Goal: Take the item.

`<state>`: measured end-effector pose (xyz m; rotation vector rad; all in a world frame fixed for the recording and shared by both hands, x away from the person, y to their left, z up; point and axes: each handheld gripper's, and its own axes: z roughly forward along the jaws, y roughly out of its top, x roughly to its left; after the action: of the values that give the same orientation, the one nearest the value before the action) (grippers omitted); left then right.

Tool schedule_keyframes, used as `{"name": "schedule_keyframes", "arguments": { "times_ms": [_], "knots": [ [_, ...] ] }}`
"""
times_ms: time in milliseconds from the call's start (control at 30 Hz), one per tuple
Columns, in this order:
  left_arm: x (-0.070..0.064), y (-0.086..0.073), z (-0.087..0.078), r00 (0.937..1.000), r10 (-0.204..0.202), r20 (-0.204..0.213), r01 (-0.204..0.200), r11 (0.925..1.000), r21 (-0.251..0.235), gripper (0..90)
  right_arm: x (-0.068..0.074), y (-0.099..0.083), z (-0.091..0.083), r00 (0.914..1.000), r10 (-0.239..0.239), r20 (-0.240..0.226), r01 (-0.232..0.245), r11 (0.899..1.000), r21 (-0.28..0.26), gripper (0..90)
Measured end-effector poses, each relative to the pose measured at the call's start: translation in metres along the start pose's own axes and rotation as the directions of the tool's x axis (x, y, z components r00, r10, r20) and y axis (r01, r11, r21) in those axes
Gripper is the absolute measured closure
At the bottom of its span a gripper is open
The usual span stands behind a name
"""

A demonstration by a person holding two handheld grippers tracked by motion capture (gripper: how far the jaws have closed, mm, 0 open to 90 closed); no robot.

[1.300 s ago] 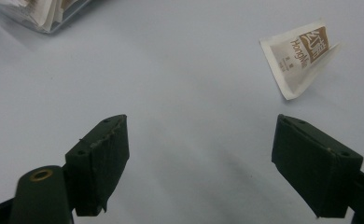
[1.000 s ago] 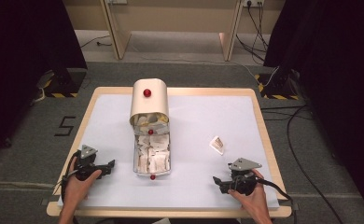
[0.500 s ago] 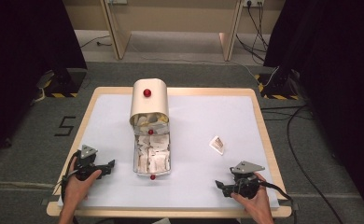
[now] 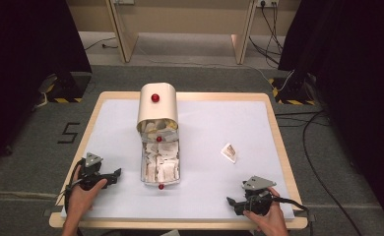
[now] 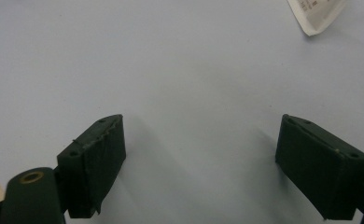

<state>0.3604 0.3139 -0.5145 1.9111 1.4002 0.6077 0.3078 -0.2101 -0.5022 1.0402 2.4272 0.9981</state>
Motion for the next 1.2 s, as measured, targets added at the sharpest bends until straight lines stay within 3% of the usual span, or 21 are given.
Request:
{"name": "schedule_keyframes", "arguments": {
  "times_ms": [233,1200],
  "knots": [
    [-0.0001,0.0000,0.0000,1.0000,0.000,-0.001,0.000,1.0000,0.000,11.4,-0.0026,-0.0078,0.0007,0.9998,-0.003,-0.018,0.002,0.998,-0.061,15.2],
    [0.0000,0.0000,0.0000,1.0000,0.000,0.000,0.000,1.0000,0.000,11.4,-0.0028,-0.0082,0.0008,0.9998,-0.002,-0.020,0.001,0.998,-0.064,15.1]
  ]
}}
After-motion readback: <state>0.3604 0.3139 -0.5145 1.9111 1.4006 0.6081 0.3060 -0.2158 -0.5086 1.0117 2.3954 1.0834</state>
